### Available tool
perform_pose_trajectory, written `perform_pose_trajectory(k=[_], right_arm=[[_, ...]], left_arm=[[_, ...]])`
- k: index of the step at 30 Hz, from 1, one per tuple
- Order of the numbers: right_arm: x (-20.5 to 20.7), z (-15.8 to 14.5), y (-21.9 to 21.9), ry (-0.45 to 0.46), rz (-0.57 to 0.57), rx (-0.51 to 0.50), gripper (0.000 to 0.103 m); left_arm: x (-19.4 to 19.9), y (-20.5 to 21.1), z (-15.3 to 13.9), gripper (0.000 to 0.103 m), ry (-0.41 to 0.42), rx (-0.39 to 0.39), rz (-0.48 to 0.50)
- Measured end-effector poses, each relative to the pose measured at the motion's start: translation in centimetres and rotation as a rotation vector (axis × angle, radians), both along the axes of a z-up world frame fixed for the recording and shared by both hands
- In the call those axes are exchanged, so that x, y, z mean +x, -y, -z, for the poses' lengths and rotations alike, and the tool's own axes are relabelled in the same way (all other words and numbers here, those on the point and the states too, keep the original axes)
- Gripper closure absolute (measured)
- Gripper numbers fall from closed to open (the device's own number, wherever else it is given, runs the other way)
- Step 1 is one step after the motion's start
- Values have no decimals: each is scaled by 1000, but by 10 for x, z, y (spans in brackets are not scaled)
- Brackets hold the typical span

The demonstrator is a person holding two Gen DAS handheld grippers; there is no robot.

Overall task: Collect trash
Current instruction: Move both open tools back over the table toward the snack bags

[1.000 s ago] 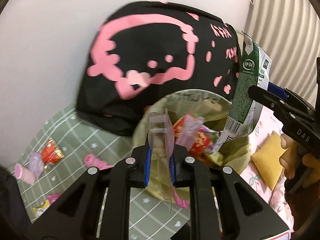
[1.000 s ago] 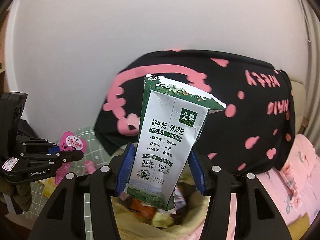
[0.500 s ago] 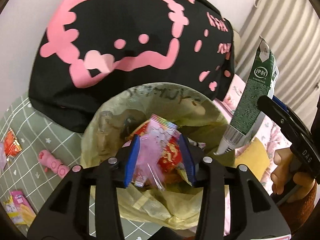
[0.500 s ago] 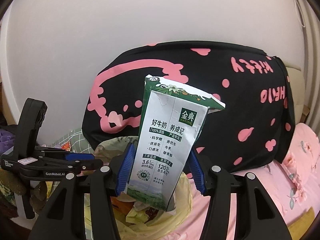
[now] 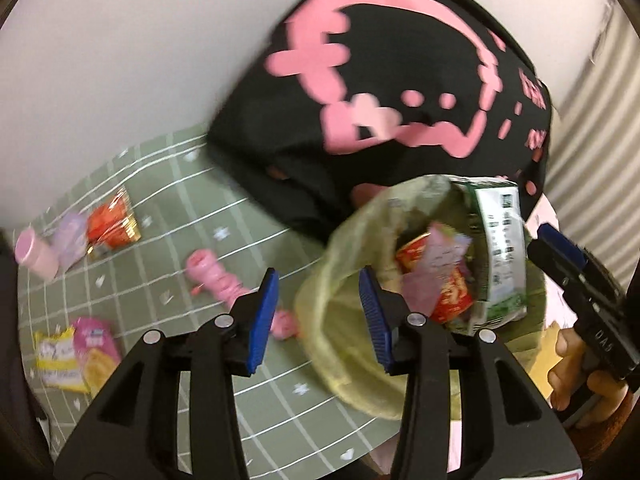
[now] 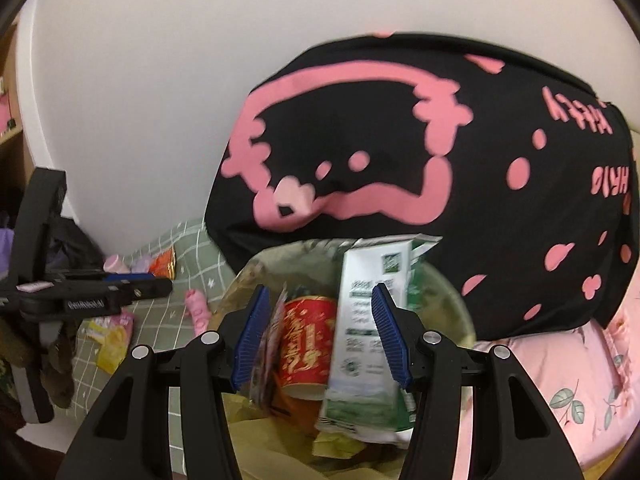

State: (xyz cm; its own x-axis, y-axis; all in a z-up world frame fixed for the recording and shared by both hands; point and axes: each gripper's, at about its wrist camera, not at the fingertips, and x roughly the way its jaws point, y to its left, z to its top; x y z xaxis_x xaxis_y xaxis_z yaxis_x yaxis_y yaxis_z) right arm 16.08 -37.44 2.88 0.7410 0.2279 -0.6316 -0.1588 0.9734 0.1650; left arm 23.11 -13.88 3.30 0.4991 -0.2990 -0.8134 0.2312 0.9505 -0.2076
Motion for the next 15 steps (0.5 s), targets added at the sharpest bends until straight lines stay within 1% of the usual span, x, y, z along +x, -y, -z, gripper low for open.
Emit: perform_pose_trajectory(k=[2,5,15], right_arm=[[1,4,-7,-10,-10,-4,53],[3,8,-13,-21,-16,-6,53],[-1,10,-23,-38,-11,2,53]], left_arm=[[-4,-13,3,63,-12,-1,-19],[-6,-21,8,63,-34,-1,-24],[-14,-35,24,63,-84,-20,-16]])
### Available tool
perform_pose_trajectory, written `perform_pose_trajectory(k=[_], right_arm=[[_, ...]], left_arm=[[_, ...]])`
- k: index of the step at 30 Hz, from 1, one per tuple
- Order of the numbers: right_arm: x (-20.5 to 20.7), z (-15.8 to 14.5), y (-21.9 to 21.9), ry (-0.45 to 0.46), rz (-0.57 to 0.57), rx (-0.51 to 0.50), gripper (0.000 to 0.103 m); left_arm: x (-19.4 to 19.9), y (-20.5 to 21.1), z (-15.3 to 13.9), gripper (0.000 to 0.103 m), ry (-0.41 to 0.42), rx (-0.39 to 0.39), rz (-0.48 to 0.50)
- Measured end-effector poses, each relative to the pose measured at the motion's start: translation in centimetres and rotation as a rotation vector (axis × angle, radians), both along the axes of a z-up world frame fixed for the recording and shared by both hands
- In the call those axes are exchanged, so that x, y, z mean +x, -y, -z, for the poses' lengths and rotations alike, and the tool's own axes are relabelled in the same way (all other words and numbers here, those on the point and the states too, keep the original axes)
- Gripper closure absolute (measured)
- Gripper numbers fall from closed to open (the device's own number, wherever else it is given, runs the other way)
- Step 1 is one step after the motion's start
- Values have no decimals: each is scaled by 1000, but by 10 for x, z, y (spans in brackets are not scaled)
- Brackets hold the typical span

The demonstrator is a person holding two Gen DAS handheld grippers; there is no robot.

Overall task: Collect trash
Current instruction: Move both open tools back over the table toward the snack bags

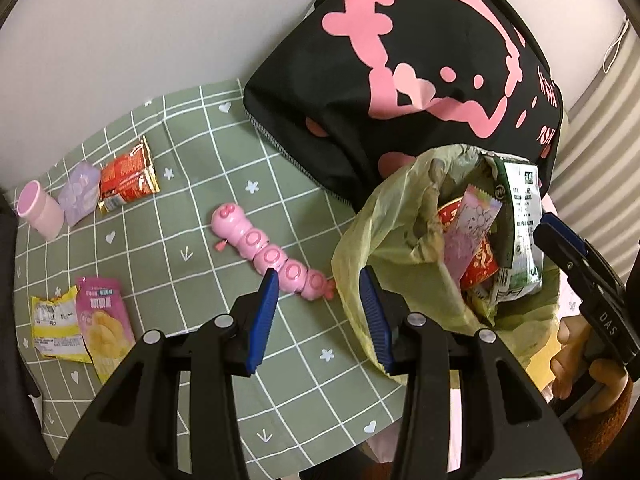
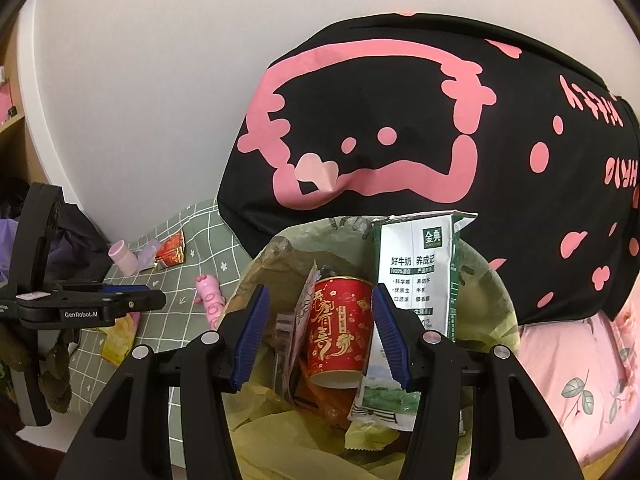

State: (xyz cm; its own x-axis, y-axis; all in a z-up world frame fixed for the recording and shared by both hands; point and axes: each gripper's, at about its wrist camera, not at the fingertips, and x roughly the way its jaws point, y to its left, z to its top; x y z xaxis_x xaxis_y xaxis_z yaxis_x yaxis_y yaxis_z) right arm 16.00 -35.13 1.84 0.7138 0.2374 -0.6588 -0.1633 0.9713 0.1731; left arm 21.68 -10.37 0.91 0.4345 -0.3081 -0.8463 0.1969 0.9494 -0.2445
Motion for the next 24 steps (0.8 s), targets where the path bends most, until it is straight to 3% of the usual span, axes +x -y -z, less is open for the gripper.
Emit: perform_pose_trajectory(k=[10,24], right_arm=[[-5,-7,-30,18,-22,35,53],[3,36,-152,-57,-202,103,50]], left_arm=[[-9,-64,16,58,9,-22,-75],[-45,-238,50,58,-16,75,-437]])
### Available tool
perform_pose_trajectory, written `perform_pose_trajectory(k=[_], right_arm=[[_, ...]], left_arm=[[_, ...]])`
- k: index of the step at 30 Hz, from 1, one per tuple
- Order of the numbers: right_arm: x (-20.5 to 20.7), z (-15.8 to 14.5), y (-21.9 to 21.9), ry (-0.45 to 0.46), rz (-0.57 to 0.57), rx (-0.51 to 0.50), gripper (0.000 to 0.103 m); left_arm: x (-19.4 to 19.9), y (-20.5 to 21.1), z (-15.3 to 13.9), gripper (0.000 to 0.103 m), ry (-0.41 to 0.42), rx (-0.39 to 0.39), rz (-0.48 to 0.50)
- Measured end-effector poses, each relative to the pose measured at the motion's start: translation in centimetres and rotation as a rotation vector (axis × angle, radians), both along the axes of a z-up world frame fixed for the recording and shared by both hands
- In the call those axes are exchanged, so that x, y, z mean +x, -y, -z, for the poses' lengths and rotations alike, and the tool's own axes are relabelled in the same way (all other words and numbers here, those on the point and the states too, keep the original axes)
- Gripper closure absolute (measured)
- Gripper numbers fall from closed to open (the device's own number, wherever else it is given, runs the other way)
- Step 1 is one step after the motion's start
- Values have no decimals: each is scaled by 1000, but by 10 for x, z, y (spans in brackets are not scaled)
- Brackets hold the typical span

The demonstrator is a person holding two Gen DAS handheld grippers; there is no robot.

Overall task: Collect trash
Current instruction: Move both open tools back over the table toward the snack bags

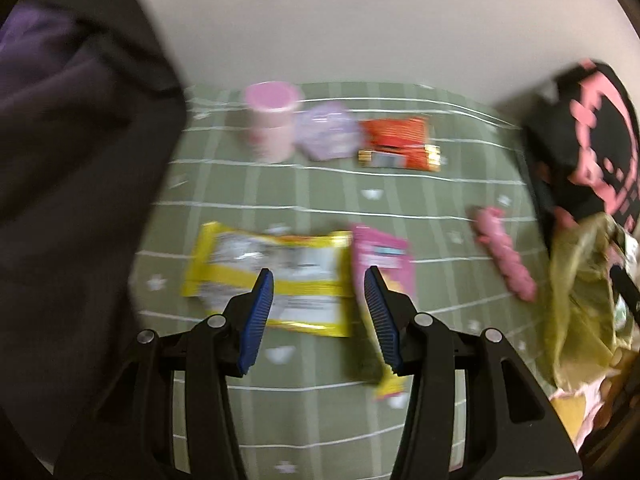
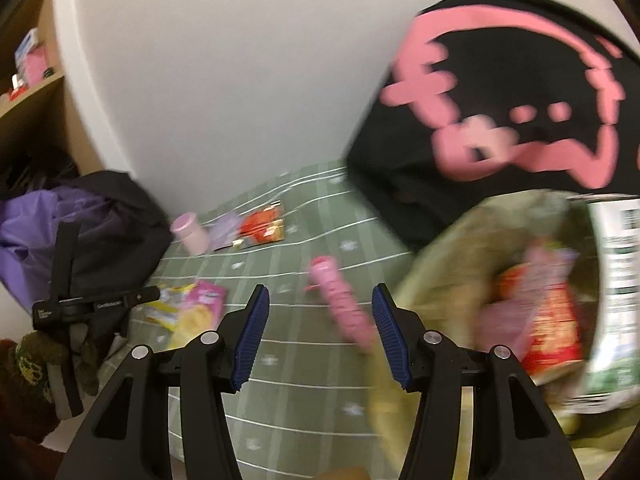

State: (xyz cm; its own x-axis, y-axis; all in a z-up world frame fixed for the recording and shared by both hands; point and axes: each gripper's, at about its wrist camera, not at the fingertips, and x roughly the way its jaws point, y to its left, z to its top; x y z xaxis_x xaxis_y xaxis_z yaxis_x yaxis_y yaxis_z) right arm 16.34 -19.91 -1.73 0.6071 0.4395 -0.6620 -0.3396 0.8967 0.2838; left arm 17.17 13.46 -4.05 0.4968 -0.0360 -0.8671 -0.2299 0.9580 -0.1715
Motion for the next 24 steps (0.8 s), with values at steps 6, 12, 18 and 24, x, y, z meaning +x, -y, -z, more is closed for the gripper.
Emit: perform_pose_trajectory(k=[6,12,18,24], right_arm=[[12,36,-72,-88,-164,-25,46],[29,73,-135,-204,-249,-148,46],[56,101,-170,-263,-226,-144,46],[59,112,-184,-254,-231,-170,48]], left_arm=[[-13,-34,3,58,-7,17,-49],[-23,-51,-1,58,2,34,-48],[-23,-55,-4,58,19,42,-8],[-19,-55,-4,58,31,60,29]])
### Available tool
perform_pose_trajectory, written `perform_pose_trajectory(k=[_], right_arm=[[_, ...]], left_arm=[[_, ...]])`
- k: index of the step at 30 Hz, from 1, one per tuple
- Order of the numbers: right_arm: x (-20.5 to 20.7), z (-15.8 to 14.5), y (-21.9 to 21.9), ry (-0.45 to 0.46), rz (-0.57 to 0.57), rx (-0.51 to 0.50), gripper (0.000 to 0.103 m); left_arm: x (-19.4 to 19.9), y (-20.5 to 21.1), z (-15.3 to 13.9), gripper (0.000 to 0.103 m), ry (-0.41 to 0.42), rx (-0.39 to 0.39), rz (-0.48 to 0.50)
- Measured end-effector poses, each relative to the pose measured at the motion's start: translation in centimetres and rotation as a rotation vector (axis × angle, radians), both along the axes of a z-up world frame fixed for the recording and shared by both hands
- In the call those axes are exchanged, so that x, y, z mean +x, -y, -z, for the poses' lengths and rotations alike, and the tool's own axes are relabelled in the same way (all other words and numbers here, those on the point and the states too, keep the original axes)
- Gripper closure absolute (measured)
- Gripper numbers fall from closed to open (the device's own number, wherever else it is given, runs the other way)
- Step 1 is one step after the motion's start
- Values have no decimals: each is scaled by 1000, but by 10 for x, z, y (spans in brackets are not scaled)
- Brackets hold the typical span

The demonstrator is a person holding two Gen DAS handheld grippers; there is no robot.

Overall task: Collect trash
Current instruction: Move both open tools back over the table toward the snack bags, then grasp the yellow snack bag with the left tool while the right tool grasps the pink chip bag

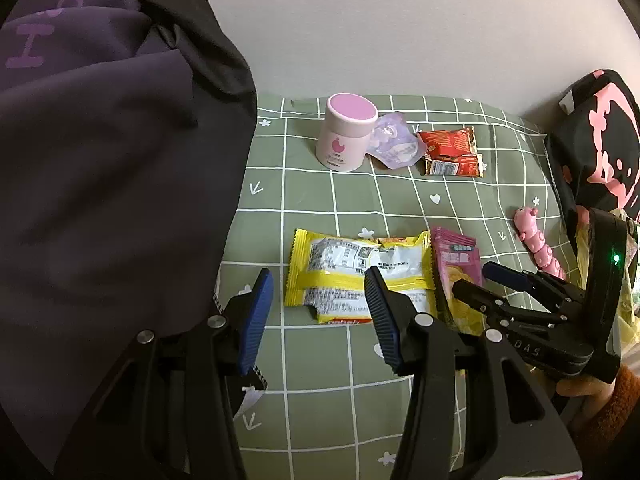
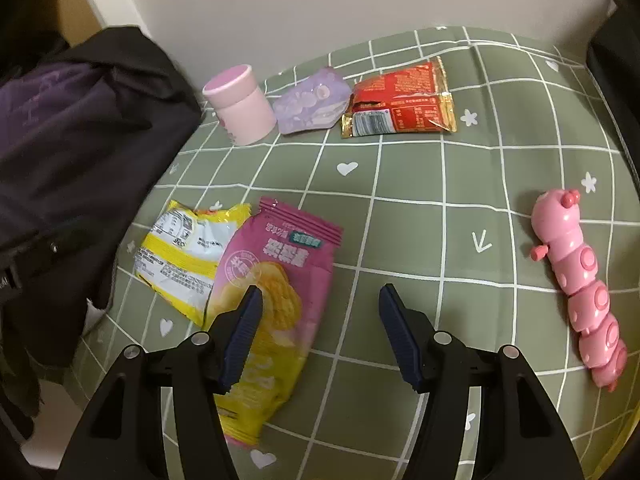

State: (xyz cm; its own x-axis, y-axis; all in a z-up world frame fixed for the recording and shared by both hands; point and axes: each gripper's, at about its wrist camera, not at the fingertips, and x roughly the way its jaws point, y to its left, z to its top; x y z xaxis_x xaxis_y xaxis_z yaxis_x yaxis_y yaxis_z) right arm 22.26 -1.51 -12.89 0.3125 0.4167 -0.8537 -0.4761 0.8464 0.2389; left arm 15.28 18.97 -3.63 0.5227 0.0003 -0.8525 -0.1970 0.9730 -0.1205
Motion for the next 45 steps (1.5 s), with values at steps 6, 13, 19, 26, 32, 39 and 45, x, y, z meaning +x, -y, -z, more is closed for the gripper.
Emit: perform_pose_trajectory(k=[6,13,19,26,32,39,45], right_arm=[[-3,-1,11,42,-22,-95,64],[-1,1,49,37,50,-107,64],[-8,0,47,51,60,-114,58],[-16,-7,39,14,84,-68,58],[-23,-28,30,69,66,58,58],[-7,-5,2,3,85,-27,58],[-4,-1,2,-13,67,8,67]], left_arm=[[6,2,4,58,-9,-26,18],[14,7,12,58,-29,-47,38],[25,0,23,58,-15,-94,97],[54,-11,46,57,-76,-107,54],[34,1,51,57,-110,-165,78],[4,-2,39,57,-112,-209,95],[10,-22,27,54,-52,-224,77]])
